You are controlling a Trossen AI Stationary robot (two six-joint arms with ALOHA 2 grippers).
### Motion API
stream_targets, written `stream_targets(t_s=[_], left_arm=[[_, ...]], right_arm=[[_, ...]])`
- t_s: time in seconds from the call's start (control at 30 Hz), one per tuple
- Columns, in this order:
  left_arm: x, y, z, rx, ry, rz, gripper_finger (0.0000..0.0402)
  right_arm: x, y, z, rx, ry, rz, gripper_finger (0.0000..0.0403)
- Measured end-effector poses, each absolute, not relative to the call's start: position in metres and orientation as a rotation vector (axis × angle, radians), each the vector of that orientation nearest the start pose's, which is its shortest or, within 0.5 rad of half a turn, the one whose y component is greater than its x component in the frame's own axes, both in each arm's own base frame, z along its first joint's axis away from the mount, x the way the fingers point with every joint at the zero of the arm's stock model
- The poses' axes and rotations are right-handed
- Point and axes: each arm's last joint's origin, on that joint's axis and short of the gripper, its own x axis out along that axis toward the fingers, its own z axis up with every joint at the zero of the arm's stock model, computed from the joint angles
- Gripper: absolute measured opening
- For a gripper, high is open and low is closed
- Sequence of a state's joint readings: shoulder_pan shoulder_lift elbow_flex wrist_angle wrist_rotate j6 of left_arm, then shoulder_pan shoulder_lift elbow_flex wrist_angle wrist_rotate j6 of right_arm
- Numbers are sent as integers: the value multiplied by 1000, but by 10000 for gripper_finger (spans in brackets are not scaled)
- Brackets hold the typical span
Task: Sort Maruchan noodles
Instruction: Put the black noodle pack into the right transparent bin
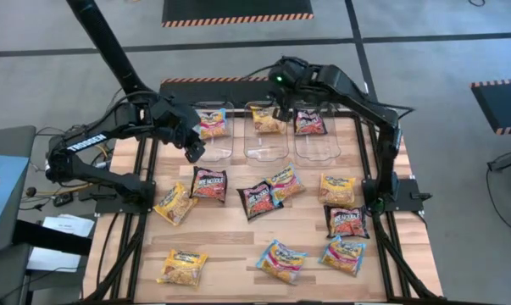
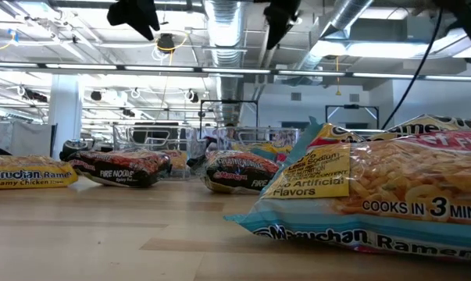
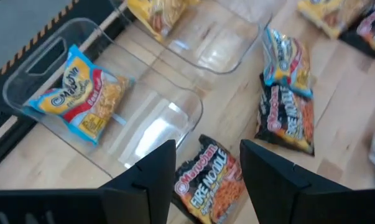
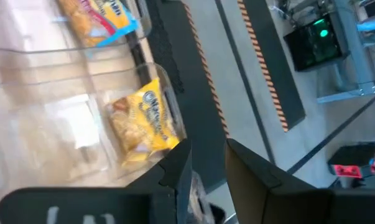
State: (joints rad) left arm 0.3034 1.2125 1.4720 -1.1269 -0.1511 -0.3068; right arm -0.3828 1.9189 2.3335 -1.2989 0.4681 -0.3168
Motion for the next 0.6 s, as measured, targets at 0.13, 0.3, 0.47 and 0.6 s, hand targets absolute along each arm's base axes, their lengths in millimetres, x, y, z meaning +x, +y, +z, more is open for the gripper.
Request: stream_targets(t_s=[0.13,0.3,0.47,0.6], left_arm=[[204,66,386,-322,856,540,165],[208,66,366,-332,940,491,165],[209,65,346,-346,1016,466,165],[208,64,330,-352,1073,460,165]], right_arm=[[332,-128,442,-285,997,-630,121],[327,-105,454,-216,918,-631,121],[324,-87,460,-153,865,-628,121],[326,-76,459,-99,855,-628,121]])
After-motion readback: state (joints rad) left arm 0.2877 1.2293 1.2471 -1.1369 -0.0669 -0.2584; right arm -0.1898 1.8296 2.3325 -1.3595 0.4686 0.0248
